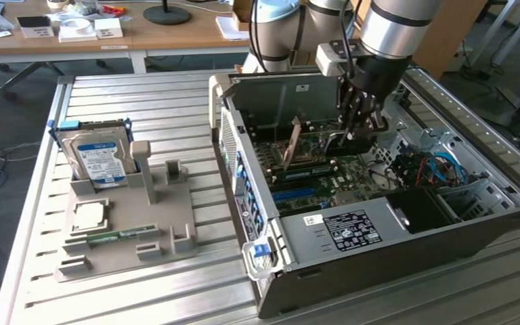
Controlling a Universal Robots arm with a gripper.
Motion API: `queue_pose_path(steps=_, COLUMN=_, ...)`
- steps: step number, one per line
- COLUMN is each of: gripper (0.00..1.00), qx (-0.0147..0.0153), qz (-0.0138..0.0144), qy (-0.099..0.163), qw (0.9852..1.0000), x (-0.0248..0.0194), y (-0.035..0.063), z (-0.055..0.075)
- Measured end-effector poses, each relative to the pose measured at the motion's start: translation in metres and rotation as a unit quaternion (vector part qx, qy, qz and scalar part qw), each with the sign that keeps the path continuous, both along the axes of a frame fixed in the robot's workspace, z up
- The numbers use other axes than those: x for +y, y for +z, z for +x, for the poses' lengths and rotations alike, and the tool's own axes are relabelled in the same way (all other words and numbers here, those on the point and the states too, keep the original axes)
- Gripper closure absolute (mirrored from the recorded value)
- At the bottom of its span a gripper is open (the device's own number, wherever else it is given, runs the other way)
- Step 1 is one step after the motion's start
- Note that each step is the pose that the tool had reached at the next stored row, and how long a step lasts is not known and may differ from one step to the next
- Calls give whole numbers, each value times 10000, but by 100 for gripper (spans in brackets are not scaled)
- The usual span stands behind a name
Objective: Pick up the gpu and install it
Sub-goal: 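Insert the gpu into the slot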
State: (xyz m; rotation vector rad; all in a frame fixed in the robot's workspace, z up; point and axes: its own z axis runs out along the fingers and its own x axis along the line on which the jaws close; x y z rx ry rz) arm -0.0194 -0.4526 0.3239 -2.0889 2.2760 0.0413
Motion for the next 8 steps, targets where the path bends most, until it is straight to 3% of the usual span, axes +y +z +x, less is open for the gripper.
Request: queue_pose_path(steps=8, gripper=73, qx=-4, qz=-2, qy=0, qw=10000, x=0, y=-60, z=-4)
